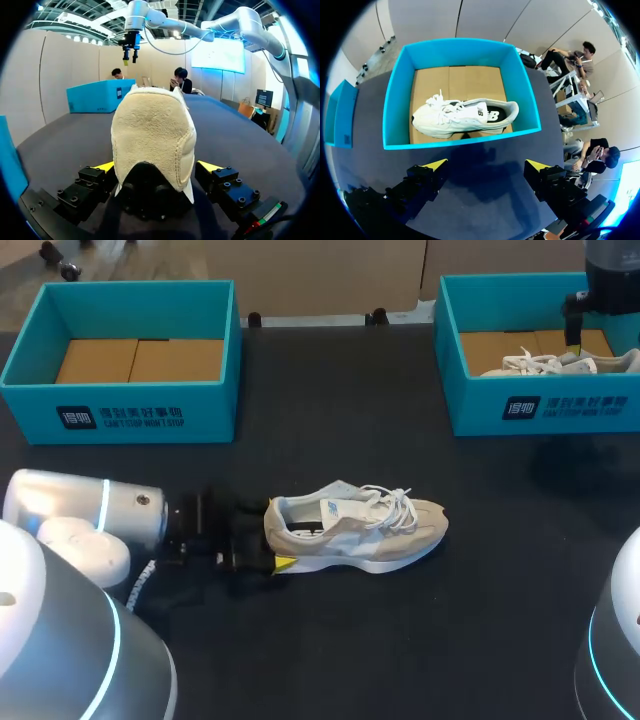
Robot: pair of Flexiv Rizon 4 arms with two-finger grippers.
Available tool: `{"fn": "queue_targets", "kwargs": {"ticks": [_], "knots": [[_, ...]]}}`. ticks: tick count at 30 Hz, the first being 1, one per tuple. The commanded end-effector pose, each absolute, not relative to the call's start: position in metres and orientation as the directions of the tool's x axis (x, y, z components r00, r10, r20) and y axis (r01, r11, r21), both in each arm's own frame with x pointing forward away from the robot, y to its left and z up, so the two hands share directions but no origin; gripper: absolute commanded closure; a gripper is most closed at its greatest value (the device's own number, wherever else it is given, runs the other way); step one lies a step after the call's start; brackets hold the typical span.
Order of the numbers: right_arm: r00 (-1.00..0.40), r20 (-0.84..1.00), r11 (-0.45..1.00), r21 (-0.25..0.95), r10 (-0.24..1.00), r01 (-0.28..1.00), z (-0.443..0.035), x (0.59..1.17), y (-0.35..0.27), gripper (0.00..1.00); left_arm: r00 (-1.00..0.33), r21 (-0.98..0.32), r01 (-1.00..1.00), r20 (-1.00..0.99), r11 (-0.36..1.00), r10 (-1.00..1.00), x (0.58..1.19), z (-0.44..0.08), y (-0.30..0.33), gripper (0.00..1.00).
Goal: Take the shoe out of the shoebox, open the shoe tongue, remove and reinsert the insole, then place the shoe into the shoebox
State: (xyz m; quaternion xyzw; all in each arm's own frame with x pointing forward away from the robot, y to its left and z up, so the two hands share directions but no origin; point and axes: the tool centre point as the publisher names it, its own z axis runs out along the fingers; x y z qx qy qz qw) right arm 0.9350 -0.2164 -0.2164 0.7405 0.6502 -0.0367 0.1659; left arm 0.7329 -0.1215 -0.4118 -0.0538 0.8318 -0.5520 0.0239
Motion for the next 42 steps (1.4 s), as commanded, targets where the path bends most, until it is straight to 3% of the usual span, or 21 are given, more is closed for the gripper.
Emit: {"fn": "queue_targets", "kwargs": {"ticks": [1,22,24,25,26,27,30,42], "knots": [[0.151,-0.271,-0.099,0.198,0.951,0.975,-0.216,0.935,-0.217,0.00,-0.992,-0.919,-0.062,0.014,0.390,-0.126,0.732,-0.414,-0.129,0.00],[0.151,-0.271,-0.099,0.198,0.951,0.975,-0.216,0.935,-0.217,0.00,-0.993,-0.924,-0.059,0.014,0.377,-0.121,0.746,-0.421,-0.145,0.00],[0.151,-0.271,-0.099,0.198,0.951,0.975,-0.216,0.935,-0.217,0.00,-0.993,-0.924,-0.058,0.015,0.379,-0.115,0.747,-0.421,-0.145,0.23],[0.151,-0.271,-0.099,0.198,0.951,0.975,-0.216,0.935,-0.217,0.00,-0.993,-0.923,-0.056,0.014,0.379,-0.114,0.748,-0.420,-0.145,0.52],[0.151,-0.271,-0.099,0.198,0.951,0.975,-0.216,0.935,-0.217,0.00,-0.994,-0.924,-0.055,0.013,0.379,-0.113,0.749,-0.420,-0.145,0.59],[0.151,-0.271,-0.099,0.198,0.951,0.975,-0.216,0.935,-0.217,0.00,-0.994,-0.924,-0.053,0.012,0.379,-0.111,0.750,-0.420,-0.145,0.75],[0.151,-0.271,-0.099,0.198,0.951,0.975,-0.216,0.935,-0.217,0.00,-0.994,-0.924,-0.049,0.008,0.379,-0.110,0.751,-0.419,-0.145,1.00],[0.151,-0.271,-0.099,0.198,0.951,0.975,-0.216,0.935,-0.217,0.00,-0.996,-0.927,-0.057,0.026,0.370,-0.089,0.757,-0.423,-0.150,1.00]]}}
